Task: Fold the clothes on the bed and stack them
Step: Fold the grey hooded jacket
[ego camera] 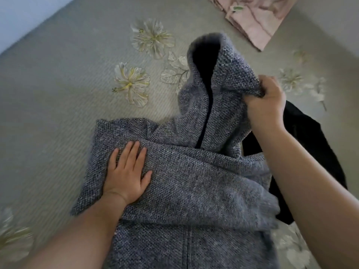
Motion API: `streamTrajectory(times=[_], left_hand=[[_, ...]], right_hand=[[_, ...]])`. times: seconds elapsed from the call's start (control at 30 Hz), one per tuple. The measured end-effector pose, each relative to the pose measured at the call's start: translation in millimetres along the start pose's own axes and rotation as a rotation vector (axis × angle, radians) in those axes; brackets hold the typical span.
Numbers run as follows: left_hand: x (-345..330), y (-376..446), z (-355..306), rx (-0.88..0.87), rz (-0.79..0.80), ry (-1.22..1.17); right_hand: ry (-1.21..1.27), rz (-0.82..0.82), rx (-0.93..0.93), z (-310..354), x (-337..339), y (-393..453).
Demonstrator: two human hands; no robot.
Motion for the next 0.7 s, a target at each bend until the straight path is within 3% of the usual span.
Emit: streamTrajectory(times=[0.1,0.2,0.33,0.47,0.53,0.57,0.7], left_hand=[[7.1,-4.5,-0.2,0.025,-0.045,-0.028],[14.9,-10.1,3.9,0.007,-0.090,-0.212],[43.3,-43.3,6.7,0.123,-0.158,-0.754],[61.3,-76.1,-29.2,0.067,-0.146,-0.727],[63.0,-78.6,-48.1,0.140,-0.087,-0.657],[62.0,-79.5,-54.4,0.223,-0.032,-0.616],[65.0,-89.8,-66.0,0.467,0.120,-0.400]], right_hand=[[0.020,0.233,0.360,36.5,26.8,-56.9],[-0.204,0.527,0.565,22.3,38.8,-135.4],[-0.505,0.866,0.502,-32.8,47.9,-233.7],[-0.657,1.006,0.198,-71.2,45.9,-279.2],[-0.618,0.965,0.024,-85.8,47.2,-287.6],[-0.521,0.869,-0.063,-87.6,48.1,-287.5],[-0.166,0.189,-0.460,-83.3,66.0,-270.5]])
Point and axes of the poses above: each hand's wrist, its own y-axis towards the middle knuckle, its own x-axis out of the back of the hand, z = x × y, the point moved 6 cm from there along y, towards the middle knuckle, and after that the axes turned 7 degrees about y, right-handed, at the moved point
